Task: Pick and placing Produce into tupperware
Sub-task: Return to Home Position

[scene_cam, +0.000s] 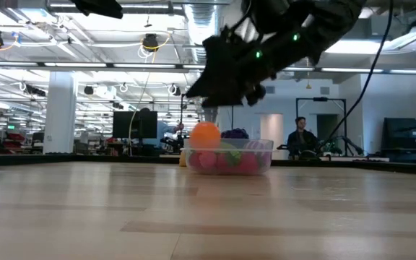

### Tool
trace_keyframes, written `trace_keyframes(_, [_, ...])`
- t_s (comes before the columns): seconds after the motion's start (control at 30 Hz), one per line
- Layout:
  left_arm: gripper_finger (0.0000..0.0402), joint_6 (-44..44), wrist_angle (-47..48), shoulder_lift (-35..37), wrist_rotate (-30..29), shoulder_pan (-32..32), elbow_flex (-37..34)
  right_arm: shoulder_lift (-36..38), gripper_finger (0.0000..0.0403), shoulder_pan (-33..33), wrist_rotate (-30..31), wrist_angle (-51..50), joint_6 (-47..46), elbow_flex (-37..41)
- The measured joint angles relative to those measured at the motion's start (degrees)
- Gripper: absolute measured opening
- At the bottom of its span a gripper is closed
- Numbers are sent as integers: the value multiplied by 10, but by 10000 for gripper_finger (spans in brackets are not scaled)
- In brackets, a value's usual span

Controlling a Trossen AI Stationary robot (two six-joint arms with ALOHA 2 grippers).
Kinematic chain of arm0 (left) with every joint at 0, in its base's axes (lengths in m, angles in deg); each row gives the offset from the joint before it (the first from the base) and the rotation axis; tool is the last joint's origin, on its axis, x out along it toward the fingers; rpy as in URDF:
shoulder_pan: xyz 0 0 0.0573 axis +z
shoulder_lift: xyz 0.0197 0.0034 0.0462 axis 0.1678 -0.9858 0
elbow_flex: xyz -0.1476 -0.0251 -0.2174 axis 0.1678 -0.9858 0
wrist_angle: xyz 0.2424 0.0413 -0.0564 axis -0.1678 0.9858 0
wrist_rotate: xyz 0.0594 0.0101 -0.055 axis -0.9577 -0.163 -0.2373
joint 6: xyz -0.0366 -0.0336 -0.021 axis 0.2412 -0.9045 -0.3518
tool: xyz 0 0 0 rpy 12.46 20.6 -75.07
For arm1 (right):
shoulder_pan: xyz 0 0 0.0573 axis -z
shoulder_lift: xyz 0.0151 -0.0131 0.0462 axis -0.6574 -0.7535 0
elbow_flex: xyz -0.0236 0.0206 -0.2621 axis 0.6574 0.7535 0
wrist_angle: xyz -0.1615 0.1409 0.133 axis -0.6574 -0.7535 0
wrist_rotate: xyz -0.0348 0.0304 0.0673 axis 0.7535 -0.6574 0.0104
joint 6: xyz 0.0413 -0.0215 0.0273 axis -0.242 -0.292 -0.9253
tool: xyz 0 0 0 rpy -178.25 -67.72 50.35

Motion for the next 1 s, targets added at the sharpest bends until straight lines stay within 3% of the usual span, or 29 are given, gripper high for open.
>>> trace_keyframes(0.33, [194,24,-25,0,-7,0,0,127,306,3,1,-1,91,0])
trace_keyframes(0.53, [194,-11,-41,0,-8,0,0,209,306,3,1,-15,71,0])
trace_keyframes(0.63, [194,-4,-15,0,-11,0,0,251,306,-1,1,-75,63,-1])
trace_keyframes(0.77, [194,44,42,0,-59,1,0,307,306,-9,0,-255,44,0])
trace_keyframes(0.83, [194,38,71,0,-60,2,0,325,306,-17,1,-289,42,4])
trace_keyframes(0.9, [194,54,93,1,-48,1,-3,342,306,-26,3,-271,72,23])
trace_keyframes(1.0, [194,96,50,19,15,1,-39,363,306,-36,2,-186,114,68])
